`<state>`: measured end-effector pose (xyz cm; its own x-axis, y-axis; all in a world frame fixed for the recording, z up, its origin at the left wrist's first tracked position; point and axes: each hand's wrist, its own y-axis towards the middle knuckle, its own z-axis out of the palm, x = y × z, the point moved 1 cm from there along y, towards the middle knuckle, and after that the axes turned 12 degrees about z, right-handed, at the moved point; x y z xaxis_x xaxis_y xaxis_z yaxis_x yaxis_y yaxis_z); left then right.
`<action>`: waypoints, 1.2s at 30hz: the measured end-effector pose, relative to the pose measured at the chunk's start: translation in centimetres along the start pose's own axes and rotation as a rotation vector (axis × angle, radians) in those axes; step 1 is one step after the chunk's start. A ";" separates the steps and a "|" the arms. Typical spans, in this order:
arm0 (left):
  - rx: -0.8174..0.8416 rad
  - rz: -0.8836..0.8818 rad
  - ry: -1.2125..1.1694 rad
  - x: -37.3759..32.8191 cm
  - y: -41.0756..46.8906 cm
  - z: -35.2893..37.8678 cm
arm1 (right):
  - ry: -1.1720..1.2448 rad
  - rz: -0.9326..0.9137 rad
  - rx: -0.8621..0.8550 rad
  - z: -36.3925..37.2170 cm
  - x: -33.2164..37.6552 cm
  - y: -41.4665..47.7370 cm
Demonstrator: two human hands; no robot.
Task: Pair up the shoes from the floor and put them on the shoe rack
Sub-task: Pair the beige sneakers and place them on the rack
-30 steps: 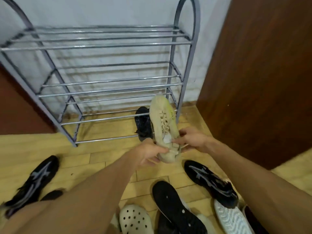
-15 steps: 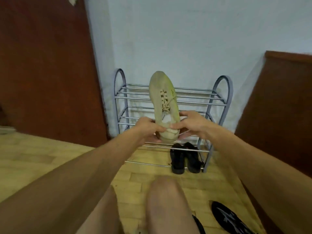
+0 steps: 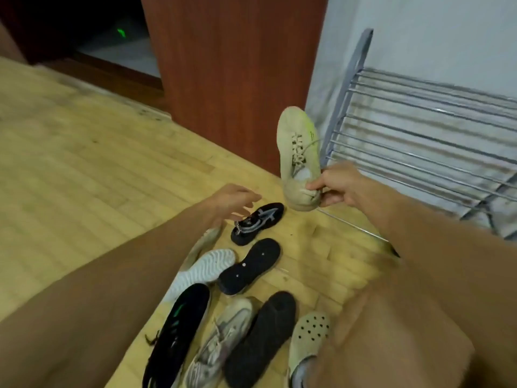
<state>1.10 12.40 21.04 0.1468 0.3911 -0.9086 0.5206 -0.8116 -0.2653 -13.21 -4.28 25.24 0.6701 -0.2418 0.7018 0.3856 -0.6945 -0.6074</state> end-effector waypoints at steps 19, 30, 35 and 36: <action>-0.280 -0.558 0.430 28.6 4.9 -5.9 | -0.211 0.336 0.268 20.0 -16.5 13.9; -0.549 -0.683 0.266 31.2 9.1 -6.5 | -0.399 0.280 0.331 15.6 -20.1 15.8; -0.324 -0.737 0.043 28.0 8.5 -5.3 | -0.393 0.292 0.267 15.4 -19.9 14.7; -0.299 -0.733 -0.039 27.0 8.3 -4.9 | -0.378 0.299 0.254 15.3 -19.8 14.2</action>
<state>13.47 18.37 -4.11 -0.3474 0.7610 -0.5478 0.6777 -0.2000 -0.7076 -11.27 1.00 -3.02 0.9373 -0.1108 0.3304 0.2530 -0.4356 -0.8639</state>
